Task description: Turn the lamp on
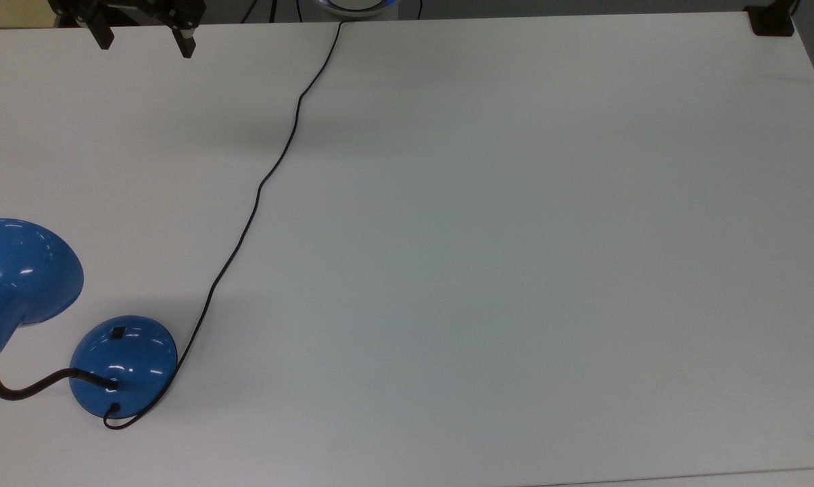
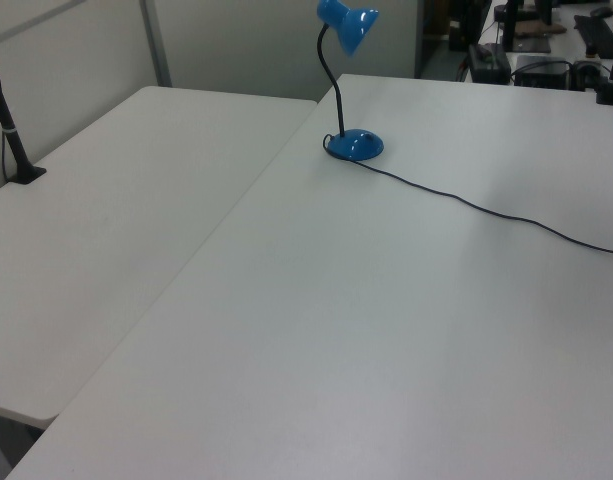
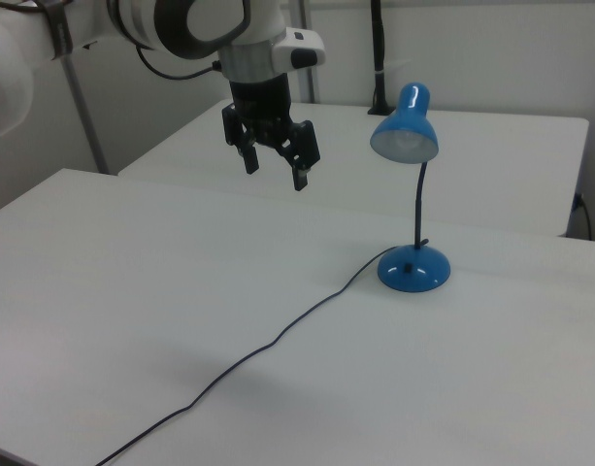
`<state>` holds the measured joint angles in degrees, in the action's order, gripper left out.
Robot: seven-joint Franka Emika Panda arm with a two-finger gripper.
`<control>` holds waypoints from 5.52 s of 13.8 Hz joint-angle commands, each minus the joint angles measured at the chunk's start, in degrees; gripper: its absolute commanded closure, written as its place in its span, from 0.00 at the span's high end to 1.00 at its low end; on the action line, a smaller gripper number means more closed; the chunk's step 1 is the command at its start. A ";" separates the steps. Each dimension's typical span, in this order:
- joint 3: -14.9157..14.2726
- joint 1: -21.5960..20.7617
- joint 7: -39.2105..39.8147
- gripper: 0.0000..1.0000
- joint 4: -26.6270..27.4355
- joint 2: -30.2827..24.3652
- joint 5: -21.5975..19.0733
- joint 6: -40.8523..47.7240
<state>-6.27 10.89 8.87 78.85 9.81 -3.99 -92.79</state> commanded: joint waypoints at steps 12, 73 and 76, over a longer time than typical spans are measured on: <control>-0.50 -1.48 6.86 0.20 1.75 0.30 -0.75 -3.01; 1.26 2.30 11.88 0.01 -0.80 35.54 -1.89 -66.47; 1.34 2.30 11.88 0.01 -0.80 35.72 -1.81 -66.47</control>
<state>-5.32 13.10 19.62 78.74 44.70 -4.53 -158.33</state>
